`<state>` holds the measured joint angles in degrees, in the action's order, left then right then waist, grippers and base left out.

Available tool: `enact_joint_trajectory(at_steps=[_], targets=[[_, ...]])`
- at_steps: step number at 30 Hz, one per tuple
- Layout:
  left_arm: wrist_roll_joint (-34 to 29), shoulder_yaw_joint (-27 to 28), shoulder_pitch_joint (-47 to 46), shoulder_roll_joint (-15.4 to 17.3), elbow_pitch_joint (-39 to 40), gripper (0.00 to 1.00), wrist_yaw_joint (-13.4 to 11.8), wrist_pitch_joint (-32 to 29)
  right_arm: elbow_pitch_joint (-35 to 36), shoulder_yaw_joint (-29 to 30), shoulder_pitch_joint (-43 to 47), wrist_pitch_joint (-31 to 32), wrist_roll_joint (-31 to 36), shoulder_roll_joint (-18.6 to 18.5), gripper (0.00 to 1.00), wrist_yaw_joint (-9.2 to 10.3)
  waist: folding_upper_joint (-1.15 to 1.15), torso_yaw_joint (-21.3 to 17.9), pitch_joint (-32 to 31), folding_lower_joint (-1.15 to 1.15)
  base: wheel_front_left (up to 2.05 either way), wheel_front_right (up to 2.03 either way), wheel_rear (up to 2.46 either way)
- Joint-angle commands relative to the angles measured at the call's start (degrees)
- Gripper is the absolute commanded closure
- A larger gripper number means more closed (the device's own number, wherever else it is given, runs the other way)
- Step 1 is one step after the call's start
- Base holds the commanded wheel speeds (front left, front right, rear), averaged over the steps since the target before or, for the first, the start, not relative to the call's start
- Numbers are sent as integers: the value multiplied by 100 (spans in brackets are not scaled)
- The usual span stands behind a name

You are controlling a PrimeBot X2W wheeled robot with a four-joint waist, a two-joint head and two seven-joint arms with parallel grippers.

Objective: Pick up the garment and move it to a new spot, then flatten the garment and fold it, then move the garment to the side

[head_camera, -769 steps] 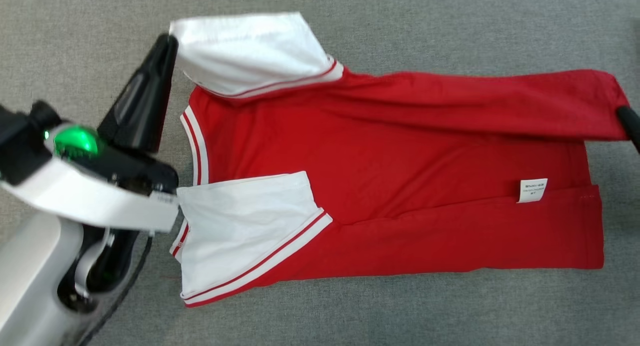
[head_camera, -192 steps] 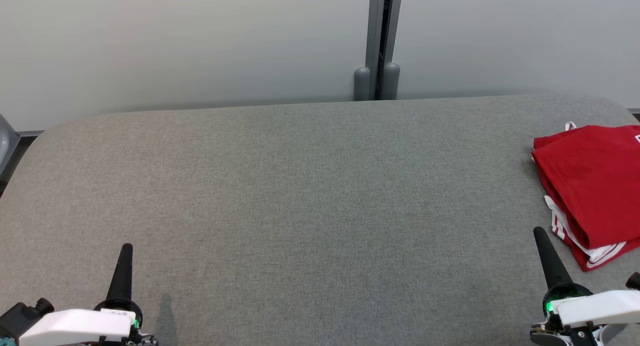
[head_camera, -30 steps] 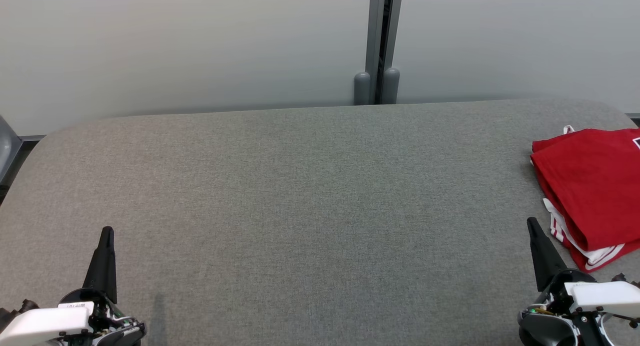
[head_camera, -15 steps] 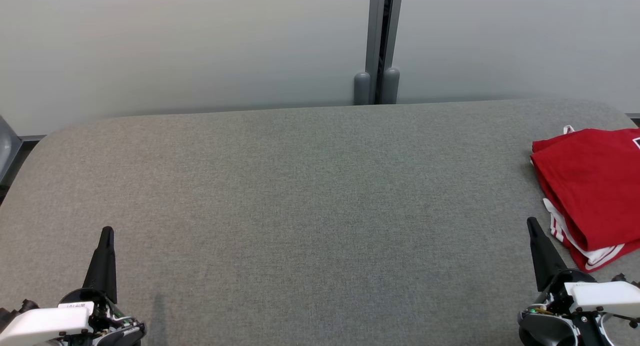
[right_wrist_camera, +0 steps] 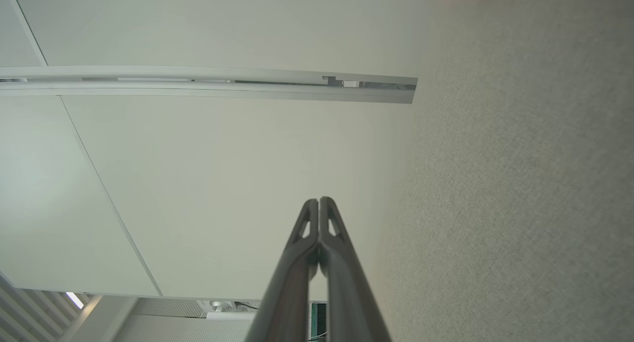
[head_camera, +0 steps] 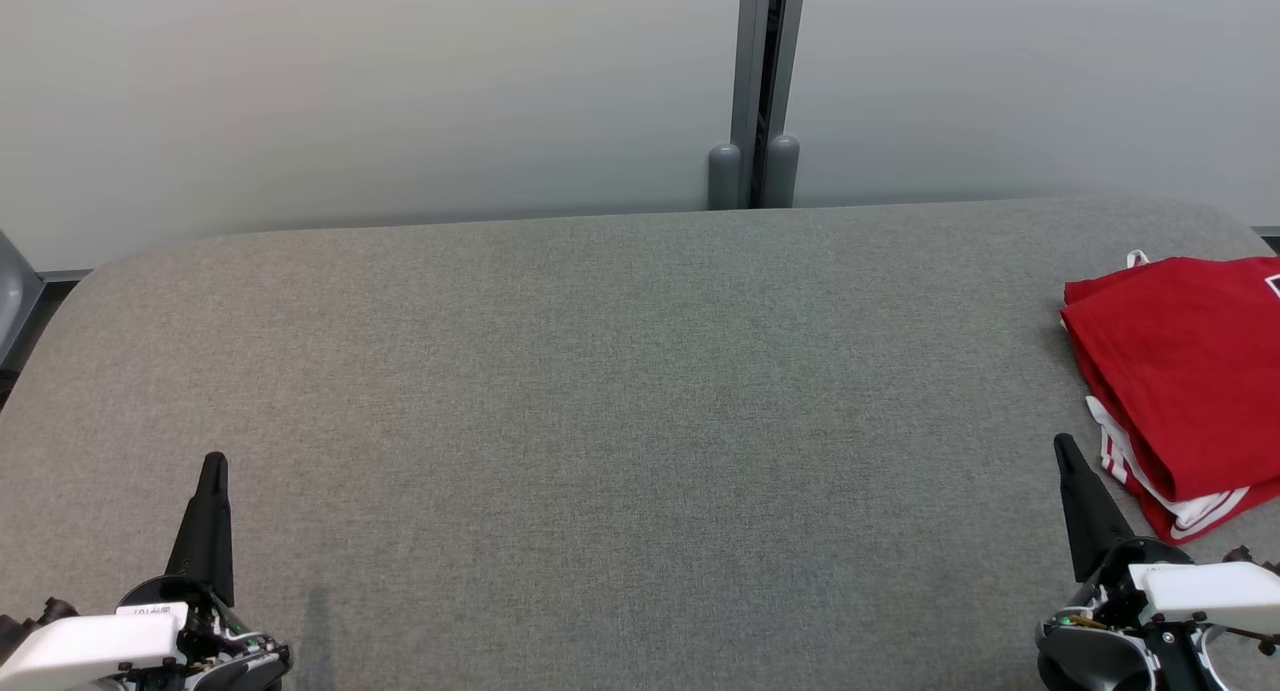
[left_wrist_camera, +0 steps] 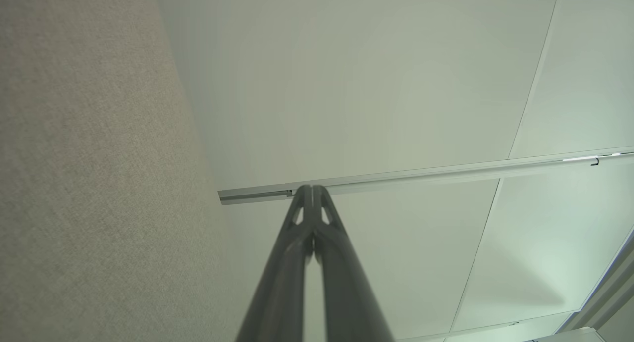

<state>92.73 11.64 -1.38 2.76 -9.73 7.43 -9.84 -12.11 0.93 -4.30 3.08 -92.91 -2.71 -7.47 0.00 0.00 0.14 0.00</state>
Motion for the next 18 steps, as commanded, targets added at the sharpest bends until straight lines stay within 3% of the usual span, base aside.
enact_joint_trajectory(at_steps=[1, 18], targets=[[-1, 20, -37, 12, 21, 100, 27, -4, -20, -6, -50, 34, -14, -29, 100, -4, 0, 0, 0, 0, 0, 0, 0], [-1, 20, -37, 12, 21, 100, 27, -4, -19, -9, -50, 31, -18, -29, 100, -4, 0, 0, 0, 0, 0, 0, 0]])
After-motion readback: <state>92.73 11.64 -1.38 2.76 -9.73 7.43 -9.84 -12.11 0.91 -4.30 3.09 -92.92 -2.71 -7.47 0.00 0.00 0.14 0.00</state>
